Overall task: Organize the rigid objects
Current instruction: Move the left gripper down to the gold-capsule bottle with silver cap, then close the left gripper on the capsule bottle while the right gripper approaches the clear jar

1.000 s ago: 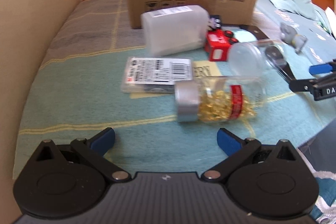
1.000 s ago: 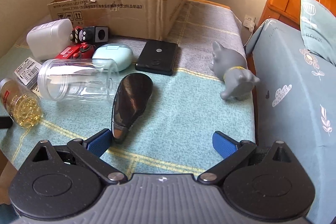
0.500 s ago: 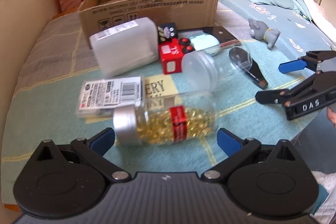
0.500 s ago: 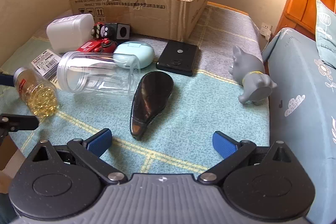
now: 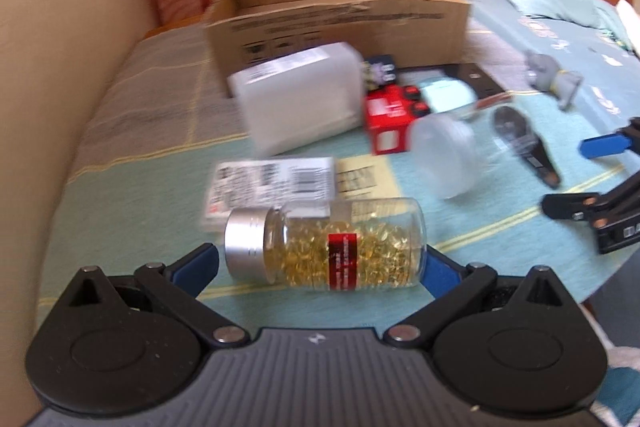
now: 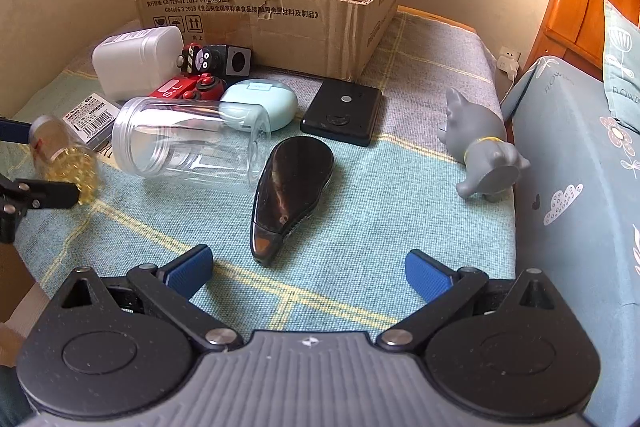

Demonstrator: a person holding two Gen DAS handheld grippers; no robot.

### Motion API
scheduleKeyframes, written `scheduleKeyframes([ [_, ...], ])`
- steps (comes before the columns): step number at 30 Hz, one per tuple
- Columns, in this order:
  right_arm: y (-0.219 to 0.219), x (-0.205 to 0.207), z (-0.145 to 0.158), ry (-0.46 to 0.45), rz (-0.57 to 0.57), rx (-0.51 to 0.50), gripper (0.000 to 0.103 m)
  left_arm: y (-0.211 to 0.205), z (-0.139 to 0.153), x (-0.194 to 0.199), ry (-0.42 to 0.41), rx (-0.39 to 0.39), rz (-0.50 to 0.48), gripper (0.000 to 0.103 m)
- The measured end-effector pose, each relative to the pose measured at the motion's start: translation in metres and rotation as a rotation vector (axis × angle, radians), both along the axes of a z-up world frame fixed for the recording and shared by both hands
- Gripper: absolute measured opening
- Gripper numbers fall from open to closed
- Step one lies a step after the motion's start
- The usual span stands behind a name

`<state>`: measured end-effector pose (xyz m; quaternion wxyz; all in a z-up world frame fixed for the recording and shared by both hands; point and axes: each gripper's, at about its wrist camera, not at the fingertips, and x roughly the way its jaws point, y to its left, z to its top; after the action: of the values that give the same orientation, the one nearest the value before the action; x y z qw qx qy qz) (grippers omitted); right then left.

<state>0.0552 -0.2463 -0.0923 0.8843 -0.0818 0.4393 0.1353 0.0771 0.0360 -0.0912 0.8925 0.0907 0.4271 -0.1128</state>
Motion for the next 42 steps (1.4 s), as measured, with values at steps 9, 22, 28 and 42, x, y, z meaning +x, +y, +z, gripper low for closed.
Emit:
scheduleKeyframes([
  [9,0.002,-0.002,-0.001,-0.003,-0.004,-0.003,0.103,0.008,-0.013,0.005,-0.006,-0.035,0.032,0.103],
  [22,0.002,-0.006,-0.001,-0.004,0.004,-0.003,0.103,0.018,-0.018,-0.005,-0.072,-0.086,0.087,0.103],
  [28,0.002,-0.007,-0.001,-0.005,0.002,-0.002,0.103,0.014,-0.008,-0.016,-0.14,-0.045,0.11,0.102],
  [42,0.004,-0.007,0.008,0.001,0.0,0.006,0.103,0.019,-0.007,-0.007,-0.155,-0.093,0.077,0.094],
])
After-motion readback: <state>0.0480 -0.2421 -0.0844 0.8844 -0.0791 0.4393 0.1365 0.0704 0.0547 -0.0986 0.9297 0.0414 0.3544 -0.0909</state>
